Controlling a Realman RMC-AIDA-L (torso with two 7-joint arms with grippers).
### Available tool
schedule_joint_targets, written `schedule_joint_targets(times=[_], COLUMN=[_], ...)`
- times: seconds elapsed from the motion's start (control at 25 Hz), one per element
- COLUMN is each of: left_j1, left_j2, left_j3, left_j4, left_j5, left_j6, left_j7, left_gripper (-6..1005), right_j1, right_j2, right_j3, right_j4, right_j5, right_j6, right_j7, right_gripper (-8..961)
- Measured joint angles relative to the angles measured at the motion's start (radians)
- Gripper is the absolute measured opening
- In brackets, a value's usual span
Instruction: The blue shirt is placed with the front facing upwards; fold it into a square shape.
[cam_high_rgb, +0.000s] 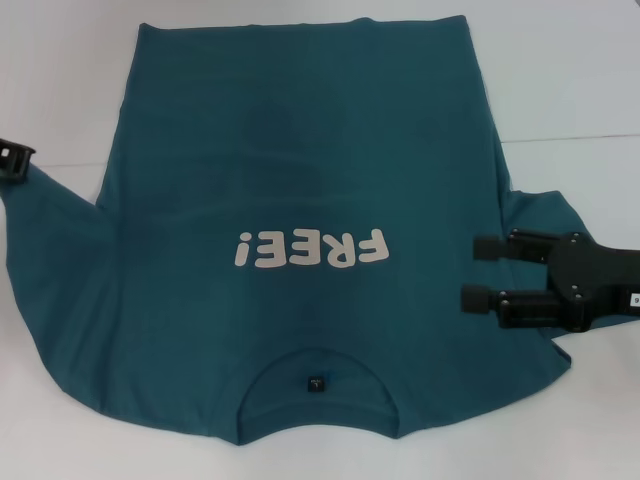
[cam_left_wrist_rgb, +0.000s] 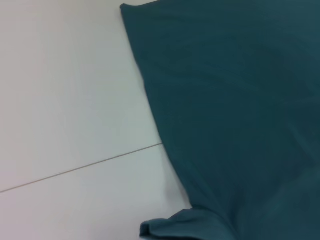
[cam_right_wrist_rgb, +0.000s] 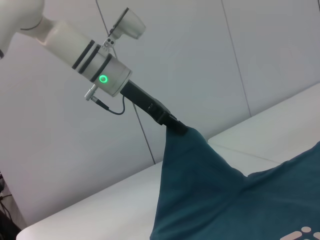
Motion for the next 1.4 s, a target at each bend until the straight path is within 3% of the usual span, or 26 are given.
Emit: schedule_joint_targets(times=[0.16,0.36,0.44,0.6,0.72,0.92,1.4], left_j1=[-0.024,-0.054,-0.058,-0.054,-0.065,-0.087,-0.056], left_j2=[-0.023,-0.085,-0.096,-0.095,-0.096,-0.091,-0.093], left_j3=[0.008,0.037,0.093,0.223,0.26,0.26,0.265], left_j4=[-0.008,-0.007,0.016,0.075,0.161,0.293,0.299], left_j5=[0.0,-0.006,-0.041,-0.176,-0.21,-0.225,-0.243], left_j6=[0.033,0.042,0.03,-0.023,-0.083,-0.161,-0.191], left_j7=[-0.001,-0.01,-0.035,-0.086,-0.103,-0.103,-0.091], left_gripper=[32,34,35,37,38,40,45], right_j1=[-0.008,-0.023,-0.028,-0.039,-0.042,-0.048,-0.042], right_j2=[-0.001,-0.003,-0.004,-0.002,-0.001,-0.003,-0.001], right_j3=[0.002,0.009,0.011,0.019,0.022,0.024,0.029], right_j4=[0.002,0.004,0.004,0.005,0.008,0.011,0.006], right_j5=[0.0,0.0,0.0,0.0,0.0,0.0,0.001], right_j6=[-0.002,-0.004,-0.005,-0.017,-0.027,-0.042,-0.068], right_j7=[-0.009,-0.033,-0.043,-0.069,-0.073,-0.073,-0.064], right_gripper=[901,901,901,901,901,901,901])
